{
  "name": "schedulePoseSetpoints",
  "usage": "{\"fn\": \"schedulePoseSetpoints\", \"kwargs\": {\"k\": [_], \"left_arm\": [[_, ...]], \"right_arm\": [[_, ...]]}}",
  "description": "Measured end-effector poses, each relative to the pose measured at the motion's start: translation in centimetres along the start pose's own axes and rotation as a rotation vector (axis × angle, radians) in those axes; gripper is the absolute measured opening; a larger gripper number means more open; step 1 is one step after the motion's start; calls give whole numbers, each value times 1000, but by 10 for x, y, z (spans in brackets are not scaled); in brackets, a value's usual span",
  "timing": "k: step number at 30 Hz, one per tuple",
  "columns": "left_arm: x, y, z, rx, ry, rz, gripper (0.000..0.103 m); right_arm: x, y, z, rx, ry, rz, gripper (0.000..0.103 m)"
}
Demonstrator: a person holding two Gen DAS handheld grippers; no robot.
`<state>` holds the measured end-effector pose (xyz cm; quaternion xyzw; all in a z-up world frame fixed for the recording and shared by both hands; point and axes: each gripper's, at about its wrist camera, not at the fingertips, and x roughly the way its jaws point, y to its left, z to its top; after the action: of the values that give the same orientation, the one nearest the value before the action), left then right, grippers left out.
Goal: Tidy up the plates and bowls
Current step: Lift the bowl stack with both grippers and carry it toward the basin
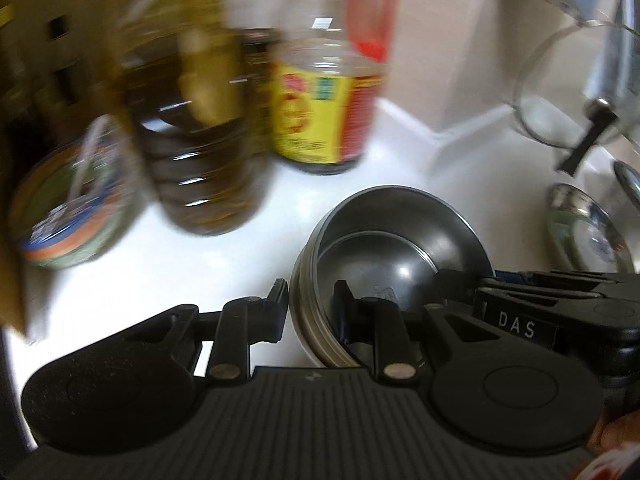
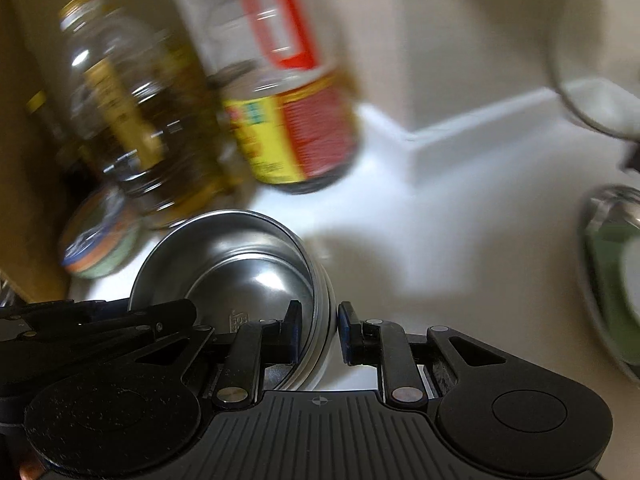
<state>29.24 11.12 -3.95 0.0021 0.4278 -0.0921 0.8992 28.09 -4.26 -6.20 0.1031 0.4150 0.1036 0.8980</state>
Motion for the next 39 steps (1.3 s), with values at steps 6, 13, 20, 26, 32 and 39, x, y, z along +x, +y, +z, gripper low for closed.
{"fn": "schedulePoseSetpoints", "kwargs": {"k": [6, 13, 20, 26, 32, 39], "left_arm": [[20, -48, 17, 115, -7, -100, 21], [39, -92, 29, 217, -14, -163, 21], [45, -108, 34, 251, -16, -201, 21], [50, -105, 40, 229, 6, -231, 22], [29, -95, 39, 216, -41, -236, 32], [-19, -86, 24, 203, -97, -253, 44]], "right_arm": [[-20, -46, 0, 114, -41, -112, 20], [-36, -84, 1, 208, -72, -209, 20], [-44, -100, -1, 263, -86, -243, 22], [-52, -103, -5, 287, -107, -218, 27], [-83, -104, -13, 311, -169, -202, 58], [-115, -106, -33, 272, -177, -185, 70]]}}
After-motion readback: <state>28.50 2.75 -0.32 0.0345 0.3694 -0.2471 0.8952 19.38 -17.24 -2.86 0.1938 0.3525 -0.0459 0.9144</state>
